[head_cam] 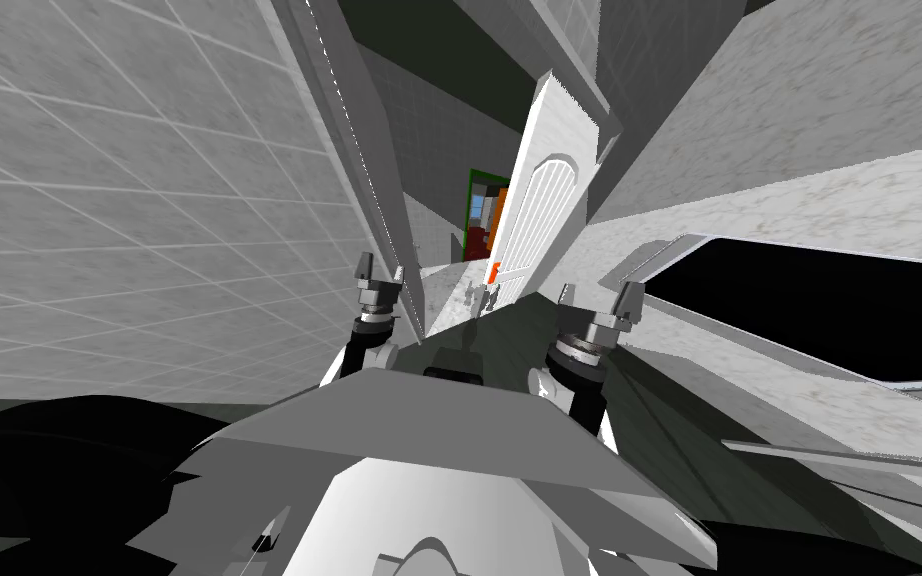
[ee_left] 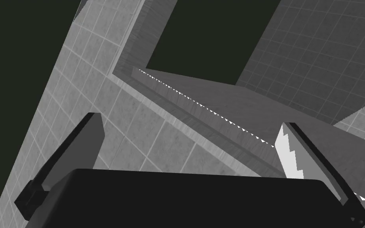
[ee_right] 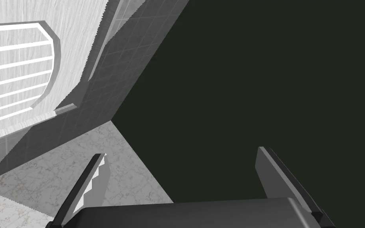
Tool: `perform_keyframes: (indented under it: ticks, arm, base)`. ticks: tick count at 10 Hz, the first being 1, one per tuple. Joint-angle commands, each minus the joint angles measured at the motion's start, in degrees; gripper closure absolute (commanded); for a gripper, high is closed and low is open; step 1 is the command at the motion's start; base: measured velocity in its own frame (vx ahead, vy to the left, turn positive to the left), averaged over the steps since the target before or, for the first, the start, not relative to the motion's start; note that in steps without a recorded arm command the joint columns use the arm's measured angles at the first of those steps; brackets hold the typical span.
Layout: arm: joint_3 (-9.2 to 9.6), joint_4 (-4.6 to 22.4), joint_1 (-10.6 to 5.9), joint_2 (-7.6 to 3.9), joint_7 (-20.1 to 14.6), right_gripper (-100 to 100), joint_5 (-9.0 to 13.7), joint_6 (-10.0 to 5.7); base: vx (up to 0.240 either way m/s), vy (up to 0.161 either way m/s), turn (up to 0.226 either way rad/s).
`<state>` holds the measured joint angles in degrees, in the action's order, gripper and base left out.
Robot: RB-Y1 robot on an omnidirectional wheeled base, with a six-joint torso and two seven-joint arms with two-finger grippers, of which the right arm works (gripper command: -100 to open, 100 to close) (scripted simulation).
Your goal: Push the door open
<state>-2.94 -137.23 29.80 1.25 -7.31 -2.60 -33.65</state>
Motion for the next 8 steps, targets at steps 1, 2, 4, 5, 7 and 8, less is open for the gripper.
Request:
perform_keyframes:
  ticks: [1,2,4,5,7,8]
  arm:
    - [0.32,1.61,-0.88,-0.48,0.04,-100,0.05,0.32]
    - [0.61,3.01,-1.64,-0.85,0.07,-100,0.1,0.6]
    - [1.13,5.62,-3.05,-1.47,0.12,-100,0.19,1.13]
    - [1.33,6.63,-3.6,-1.7,0.15,-100,0.22,1.33]
    - [1.78,8.86,-4.81,-2.16,0.19,-100,0.29,1.77]
    - [2.04,10.13,-5.5,-2.39,0.22,-100,0.34,2.03]
  base:
    - [0.108,-0.043,0.037]
    - [0.064,-0.12,0.068]
    - [0.052,-0.138,0.063]
    - [0.073,-0.128,0.055]
    - [0.069,-0.09,0.041]
    - [0.071,-0.087,0.065]
